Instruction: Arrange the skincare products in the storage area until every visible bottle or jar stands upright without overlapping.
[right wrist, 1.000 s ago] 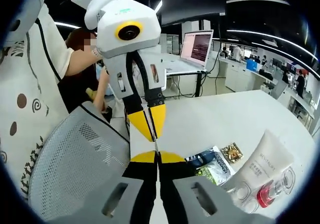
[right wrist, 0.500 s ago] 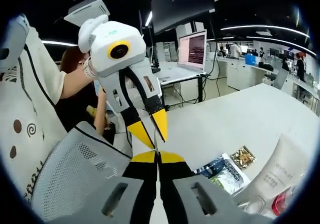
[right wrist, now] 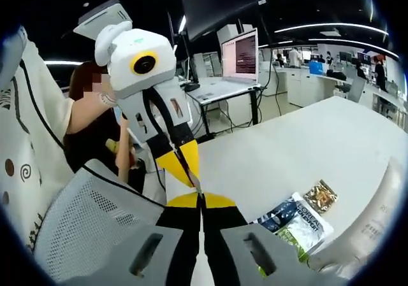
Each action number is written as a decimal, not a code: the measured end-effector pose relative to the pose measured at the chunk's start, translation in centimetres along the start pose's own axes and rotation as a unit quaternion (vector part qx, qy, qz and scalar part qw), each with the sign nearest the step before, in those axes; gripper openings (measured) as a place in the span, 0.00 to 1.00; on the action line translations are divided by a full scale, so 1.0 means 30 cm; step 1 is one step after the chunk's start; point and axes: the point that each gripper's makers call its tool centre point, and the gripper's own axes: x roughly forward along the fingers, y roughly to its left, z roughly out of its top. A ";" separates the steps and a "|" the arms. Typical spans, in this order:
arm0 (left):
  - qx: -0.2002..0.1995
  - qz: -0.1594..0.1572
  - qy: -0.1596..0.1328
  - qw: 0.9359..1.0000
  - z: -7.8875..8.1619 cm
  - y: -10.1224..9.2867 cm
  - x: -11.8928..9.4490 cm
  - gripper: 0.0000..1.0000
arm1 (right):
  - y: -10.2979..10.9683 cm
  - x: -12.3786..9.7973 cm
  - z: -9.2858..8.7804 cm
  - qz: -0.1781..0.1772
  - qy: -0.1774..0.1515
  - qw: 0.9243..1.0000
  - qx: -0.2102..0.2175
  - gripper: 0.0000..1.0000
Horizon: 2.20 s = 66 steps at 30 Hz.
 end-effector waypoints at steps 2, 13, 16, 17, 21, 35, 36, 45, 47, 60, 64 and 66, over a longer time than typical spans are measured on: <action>0.001 -0.014 0.000 1.000 -0.010 0.000 0.002 0.00 | 0.000 0.017 -0.010 0.000 0.005 1.000 0.004 0.01; -0.067 -0.039 0.032 0.997 -0.124 0.034 0.048 0.01 | -0.007 0.126 -0.087 -0.001 0.039 0.999 0.023 0.01; -0.087 -0.046 0.036 0.994 -0.153 0.047 0.070 0.01 | -0.021 0.150 -0.110 -0.002 0.047 0.998 0.038 0.01; -0.089 -0.048 0.038 0.994 -0.160 0.051 0.074 0.01 | -0.024 0.159 -0.117 -0.002 0.048 0.998 0.036 0.01; -0.100 -0.055 0.043 0.993 -0.176 0.062 0.092 0.01 | -0.040 0.176 -0.130 -0.010 0.054 0.998 0.035 0.01; -0.115 -0.065 0.060 0.989 -0.203 0.073 0.136 0.01 | -0.094 0.218 -0.179 -0.023 0.069 0.996 0.052 0.01; -0.116 -0.065 0.058 0.989 -0.202 0.077 0.137 0.00 | -0.099 0.218 -0.178 -0.028 0.068 0.996 0.049 0.01; -0.115 -0.049 0.055 0.991 -0.204 0.122 0.164 0.00 | -0.141 0.233 -0.193 -0.046 0.073 0.996 0.022 0.01; -0.113 -0.045 0.056 0.991 -0.210 0.137 0.176 0.00 | -0.144 0.235 -0.199 -0.048 0.075 0.996 0.018 0.01; -0.096 -0.022 0.072 0.993 -0.245 0.174 0.235 0.01 | -0.183 0.263 -0.249 -0.070 0.100 0.992 -0.037 0.01; -0.092 -0.021 0.077 0.993 -0.243 0.165 0.240 0.03 | -0.184 0.269 -0.256 -0.071 0.107 0.990 -0.056 0.01; -0.088 -0.017 0.074 0.993 -0.229 0.151 0.241 0.03 | -0.187 0.267 -0.255 -0.071 0.107 0.990 -0.058 0.01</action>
